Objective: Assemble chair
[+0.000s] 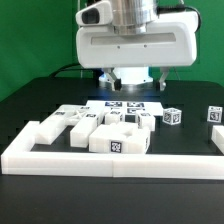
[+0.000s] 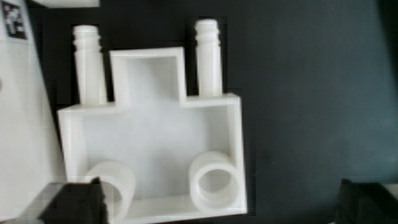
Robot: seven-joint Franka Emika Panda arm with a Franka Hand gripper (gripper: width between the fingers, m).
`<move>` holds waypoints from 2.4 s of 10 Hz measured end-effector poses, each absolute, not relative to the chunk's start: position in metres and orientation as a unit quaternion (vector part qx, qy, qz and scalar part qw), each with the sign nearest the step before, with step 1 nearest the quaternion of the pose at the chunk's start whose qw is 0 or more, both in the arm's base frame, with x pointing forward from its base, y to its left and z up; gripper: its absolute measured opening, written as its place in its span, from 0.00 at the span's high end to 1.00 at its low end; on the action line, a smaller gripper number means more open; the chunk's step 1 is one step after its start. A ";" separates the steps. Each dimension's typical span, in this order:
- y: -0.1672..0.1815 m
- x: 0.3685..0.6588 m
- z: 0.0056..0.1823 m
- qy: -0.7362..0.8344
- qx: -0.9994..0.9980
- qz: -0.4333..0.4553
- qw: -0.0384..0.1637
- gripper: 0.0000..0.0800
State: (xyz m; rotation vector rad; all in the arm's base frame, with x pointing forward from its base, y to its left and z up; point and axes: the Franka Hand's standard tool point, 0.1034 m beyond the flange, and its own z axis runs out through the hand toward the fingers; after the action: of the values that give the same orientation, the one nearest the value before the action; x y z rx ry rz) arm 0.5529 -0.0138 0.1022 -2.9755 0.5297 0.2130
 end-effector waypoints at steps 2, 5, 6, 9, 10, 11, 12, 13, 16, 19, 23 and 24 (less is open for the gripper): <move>-0.011 0.557 0.097 0.208 -0.974 0.069 0.056 0.19; -0.010 0.554 0.092 0.194 -0.978 0.069 0.048 0.19; -0.012 0.557 0.081 0.180 -0.981 0.057 0.036 0.19; -0.017 0.573 0.059 0.132 -0.990 0.046 0.013 0.19; -0.015 0.575 0.052 0.136 -0.990 0.044 0.017 0.19; -0.011 0.573 0.046 0.152 -0.987 0.047 0.029 0.19; -0.009 0.573 0.045 0.158 -0.986 0.049 0.034 0.19; -0.009 0.572 0.043 0.161 -0.985 0.050 0.038 0.19; -0.004 0.563 0.030 0.161 -0.985 0.055 0.040 0.19; 0.004 0.557 0.021 0.153 -0.986 0.061 0.038 0.19; 0.004 0.555 0.018 0.147 -0.986 0.064 0.038 0.52; 0.004 0.555 0.018 0.147 -0.986 0.064 0.038 0.52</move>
Offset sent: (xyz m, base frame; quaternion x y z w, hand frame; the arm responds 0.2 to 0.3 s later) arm 0.0000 0.0000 0.0000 0.0000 0.0000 0.0000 1.0000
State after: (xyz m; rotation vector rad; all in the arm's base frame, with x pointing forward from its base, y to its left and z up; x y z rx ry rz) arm 0.5554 0.0040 0.0178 -3.0253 0.4503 0.1948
